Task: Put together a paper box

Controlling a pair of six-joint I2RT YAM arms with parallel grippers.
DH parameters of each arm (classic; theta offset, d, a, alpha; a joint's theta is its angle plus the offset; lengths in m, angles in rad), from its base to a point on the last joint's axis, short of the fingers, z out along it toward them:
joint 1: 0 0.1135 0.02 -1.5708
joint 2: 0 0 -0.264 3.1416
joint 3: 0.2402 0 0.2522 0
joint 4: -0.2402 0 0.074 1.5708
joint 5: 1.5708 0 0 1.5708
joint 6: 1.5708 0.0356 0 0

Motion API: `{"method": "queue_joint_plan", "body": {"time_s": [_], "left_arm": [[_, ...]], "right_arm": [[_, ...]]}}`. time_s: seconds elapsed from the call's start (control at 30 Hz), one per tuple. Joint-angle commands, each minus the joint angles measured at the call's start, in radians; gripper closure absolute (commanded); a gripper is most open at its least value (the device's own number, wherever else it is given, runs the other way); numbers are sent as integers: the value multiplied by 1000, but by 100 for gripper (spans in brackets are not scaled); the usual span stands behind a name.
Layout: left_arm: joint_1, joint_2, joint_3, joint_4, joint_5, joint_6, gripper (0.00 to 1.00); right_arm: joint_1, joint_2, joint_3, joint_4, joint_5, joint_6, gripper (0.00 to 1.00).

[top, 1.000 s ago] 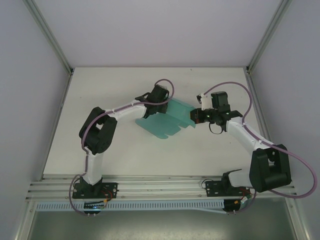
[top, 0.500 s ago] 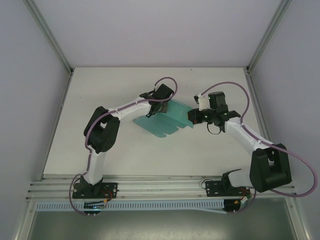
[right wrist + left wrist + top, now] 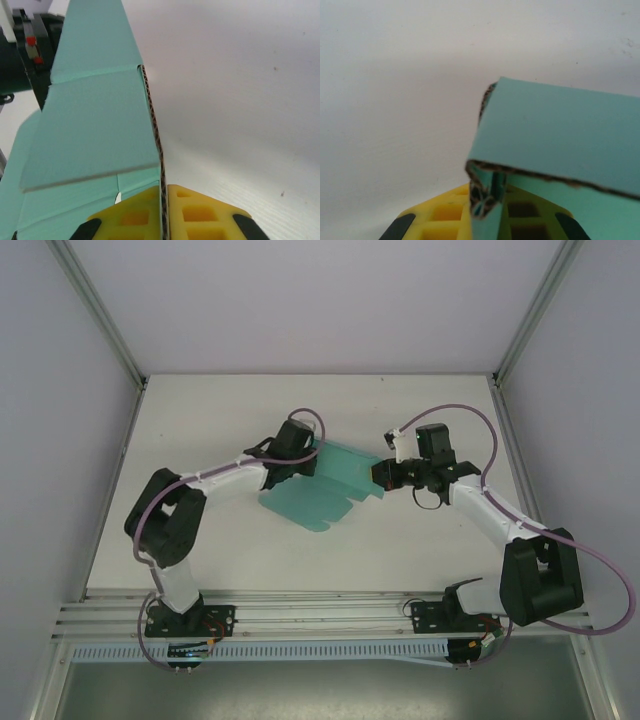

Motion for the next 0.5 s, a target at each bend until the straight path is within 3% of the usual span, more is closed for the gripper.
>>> {"method": "queue_joint_plan", "body": {"time_s": [0.0, 0.03, 0.1, 0.2, 0.37, 0.47], "left_arm": [[53, -11, -67, 48, -41, 64, 100], [54, -14, -71, 52, -47, 66, 100], [54, -14, -75, 45, -57, 69, 100], [53, -18, -82, 49, -55, 60, 100], [54, -40, -112, 72, -25, 49, 100], [53, -59, -121, 71, -15, 39, 100]], "right_arm": [[-3, -14, 21, 31, 2, -30, 87], [-2, -19, 21, 31, 2, -31, 80], [3, -40, 18, 35, 5, -23, 55], [7, -82, 17, 37, 36, -10, 34], [6, -119, 55, 21, 236, 11, 17], [6, -84, 101, 3, 294, 23, 9]]}}
